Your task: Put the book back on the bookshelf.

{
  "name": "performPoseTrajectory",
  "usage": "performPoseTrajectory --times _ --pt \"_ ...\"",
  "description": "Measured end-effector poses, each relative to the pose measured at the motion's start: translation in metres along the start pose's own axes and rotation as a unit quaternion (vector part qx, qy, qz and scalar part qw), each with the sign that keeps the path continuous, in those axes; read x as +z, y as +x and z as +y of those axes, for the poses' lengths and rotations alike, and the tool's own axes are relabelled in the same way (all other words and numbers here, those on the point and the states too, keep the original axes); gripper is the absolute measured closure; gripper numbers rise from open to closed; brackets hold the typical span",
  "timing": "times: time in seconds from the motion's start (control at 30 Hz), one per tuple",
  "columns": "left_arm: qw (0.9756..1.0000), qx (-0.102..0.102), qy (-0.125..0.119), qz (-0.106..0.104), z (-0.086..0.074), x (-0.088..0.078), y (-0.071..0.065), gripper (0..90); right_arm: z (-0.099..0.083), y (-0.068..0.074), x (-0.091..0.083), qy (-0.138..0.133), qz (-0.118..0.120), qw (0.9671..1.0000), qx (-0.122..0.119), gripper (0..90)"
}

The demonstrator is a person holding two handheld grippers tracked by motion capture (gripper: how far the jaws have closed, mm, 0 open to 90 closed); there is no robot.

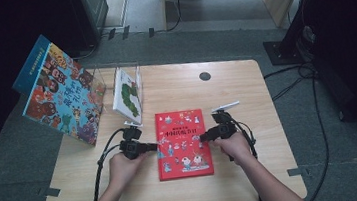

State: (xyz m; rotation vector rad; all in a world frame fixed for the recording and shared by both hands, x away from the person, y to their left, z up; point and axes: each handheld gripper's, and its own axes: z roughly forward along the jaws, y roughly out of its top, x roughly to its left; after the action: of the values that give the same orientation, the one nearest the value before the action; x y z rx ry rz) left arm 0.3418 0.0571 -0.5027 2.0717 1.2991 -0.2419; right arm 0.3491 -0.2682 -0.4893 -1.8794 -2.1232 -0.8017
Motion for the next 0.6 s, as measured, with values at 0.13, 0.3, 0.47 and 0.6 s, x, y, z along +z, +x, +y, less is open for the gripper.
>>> performPoseTrajectory --times 0.13,0.3,0.47,0.6 --pt "1.0 -0.003 0.007 0.003 0.0 0.001 0.001 89.0 0.003 0.003 -0.006 0.003 0.005 1.0 0.006 65.4" --pt "0.9999 0.007 0.007 0.011 0.0 0.001 -0.001 90.0 0.006 0.008 -0.017 -0.002 0.01 0.9999 -0.003 66.1" --pt "0.9999 -0.001 0.01 0.008 0.0 0.001 0.0 90.0 0.012 0.016 -0.029 -0.015 0.045 0.9989 0.0 68.9" --pt "0.9999 -0.003 0.009 0.008 0.0 0.001 -0.001 90.0 0.018 0.025 -0.031 -0.006 0.028 0.9994 -0.021 69.3"
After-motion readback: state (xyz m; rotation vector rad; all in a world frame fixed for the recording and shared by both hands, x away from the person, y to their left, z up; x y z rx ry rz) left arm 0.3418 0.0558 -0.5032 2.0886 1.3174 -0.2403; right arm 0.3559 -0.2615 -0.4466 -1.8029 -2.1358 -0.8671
